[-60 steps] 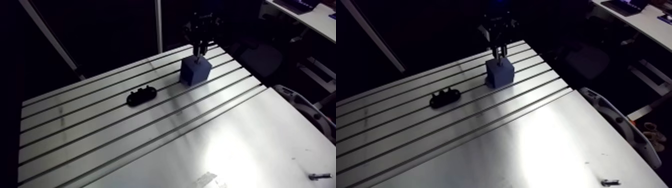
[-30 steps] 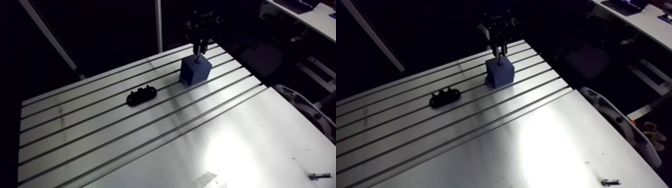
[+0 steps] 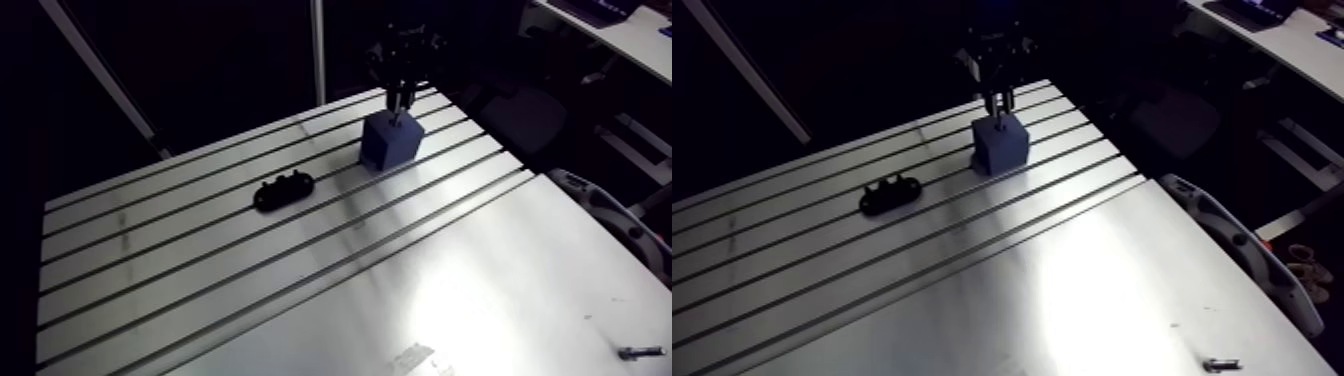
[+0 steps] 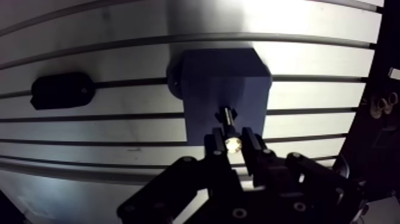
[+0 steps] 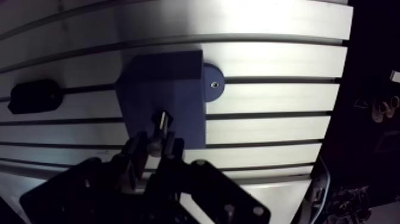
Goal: Pick up the M10 bolt and insert it into the hex recess until seated.
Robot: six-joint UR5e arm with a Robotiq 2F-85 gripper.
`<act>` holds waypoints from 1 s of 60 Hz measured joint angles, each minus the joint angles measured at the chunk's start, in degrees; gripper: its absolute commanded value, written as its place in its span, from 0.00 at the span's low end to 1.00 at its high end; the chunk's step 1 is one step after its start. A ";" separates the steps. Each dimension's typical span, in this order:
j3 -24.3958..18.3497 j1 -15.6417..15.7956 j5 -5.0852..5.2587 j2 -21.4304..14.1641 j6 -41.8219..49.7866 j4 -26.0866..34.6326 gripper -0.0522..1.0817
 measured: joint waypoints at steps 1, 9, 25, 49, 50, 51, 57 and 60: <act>0.01 0.00 0.00 0.00 0.00 -0.01 0.72; 0.02 0.04 0.00 0.05 0.03 -0.08 0.72; -0.30 0.06 -0.07 0.31 0.03 -0.16 0.72; -0.24 0.07 -0.09 0.91 0.07 -0.41 0.72; -0.23 0.07 -0.09 0.92 0.07 -0.41 0.72; -0.21 0.07 -0.09 0.93 0.07 -0.41 0.72; -0.08 0.10 -0.09 1.02 0.07 -0.39 0.65; -0.04 0.11 -0.09 1.02 0.07 -0.38 0.24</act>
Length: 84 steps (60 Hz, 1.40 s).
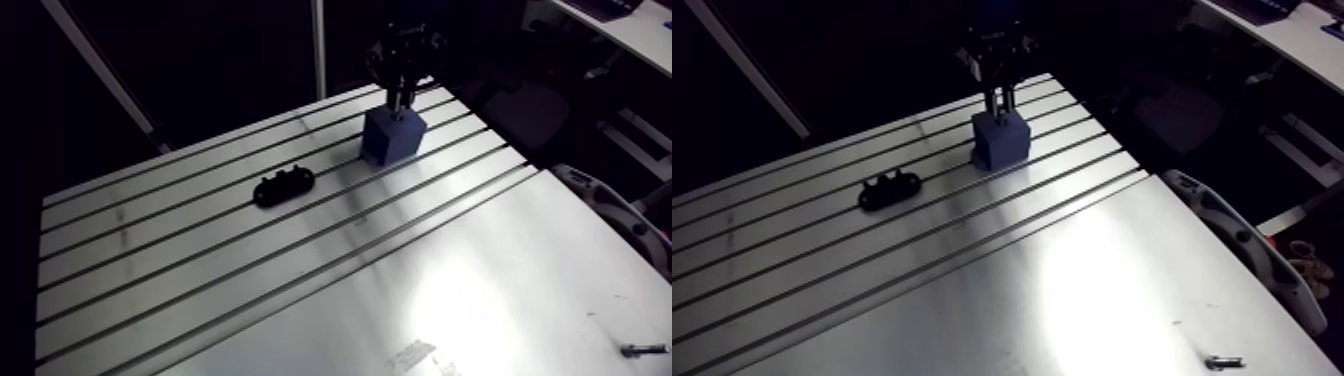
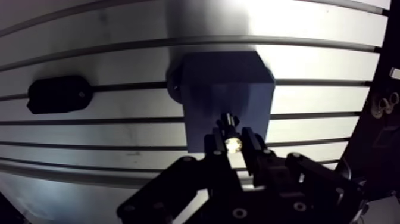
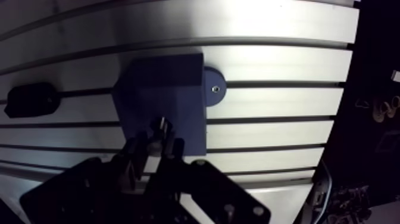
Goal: Pick up the M10 bolt and insert it into the hex recess until seated.
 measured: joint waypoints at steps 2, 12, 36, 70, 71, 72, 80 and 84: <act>0.03 0.01 0.00 -0.01 0.00 0.01 0.07; 0.19 0.14 0.01 -0.12 -0.09 0.14 0.05; -0.17 -0.07 0.14 -0.41 -1.06 -0.02 0.05; -0.47 -0.24 0.96 -5.85 -0.84 0.11 0.19; -0.44 -0.26 0.96 -5.89 -0.84 0.11 0.35; -0.42 -0.28 0.96 -5.92 -0.83 0.12 0.35; -0.22 -0.48 1.01 -6.05 -0.69 0.13 0.94; -0.05 -0.62 1.16 -6.07 -0.57 0.07 0.97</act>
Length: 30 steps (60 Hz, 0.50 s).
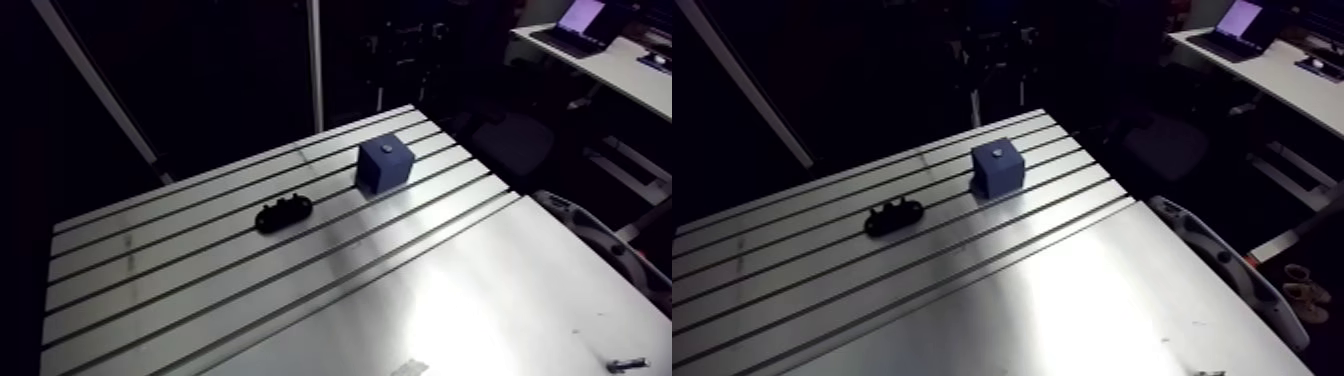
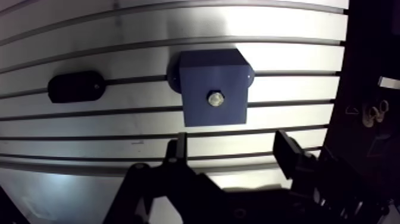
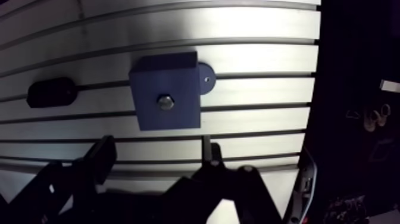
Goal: Pick up the M10 bolt and insert it into the hex recess until seated.
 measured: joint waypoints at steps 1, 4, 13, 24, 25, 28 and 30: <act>0.05 -0.04 0.05 0.00 0.02 -0.04 0.97; 0.16 -0.10 0.16 -0.02 0.00 -0.13 0.99; 0.76 -0.15 0.23 -0.15 -0.70 -0.74 1.00; 2.36 0.04 0.26 -0.49 -3.24 -3.46 1.00; 2.52 0.06 0.26 -0.53 -3.41 -3.72 1.00; 3.27 0.17 0.28 -0.70 -4.04 -4.74 1.00; 3.61 0.22 0.29 -0.76 -4.26 -5.16 1.00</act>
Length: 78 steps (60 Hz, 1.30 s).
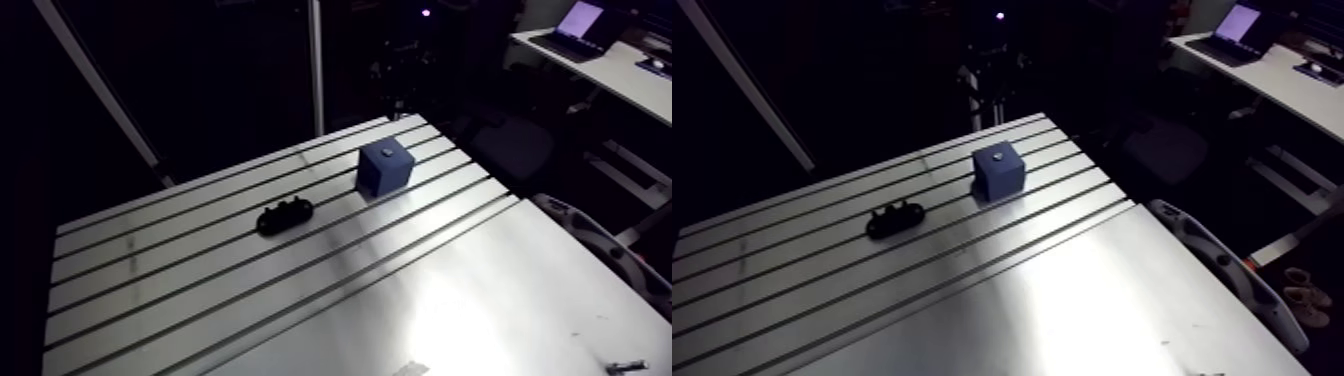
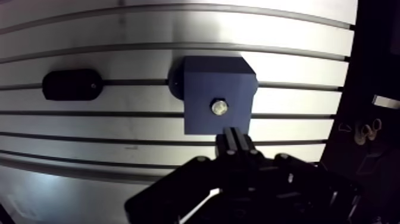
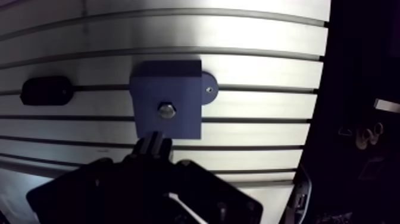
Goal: Pick up the M10 bolt and insert it into the hex recess until seated.
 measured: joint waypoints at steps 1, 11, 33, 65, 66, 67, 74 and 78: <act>0.16 0.03 0.00 -0.03 -0.11 -0.20 1.00; 1.33 0.13 0.01 -0.12 -0.83 -1.94 1.00; 2.76 -0.12 -0.04 0.28 -1.29 -3.34 1.00; 2.86 -0.59 -0.03 1.75 -1.30 -3.45 1.00; 2.86 -0.59 -0.03 1.80 -1.30 -3.45 1.00; 2.85 -0.59 -0.03 1.85 -1.29 -3.45 1.00; 2.81 -0.61 -0.02 2.15 -1.26 -3.43 1.00; 2.76 -0.61 0.00 2.31 -1.25 -3.43 1.00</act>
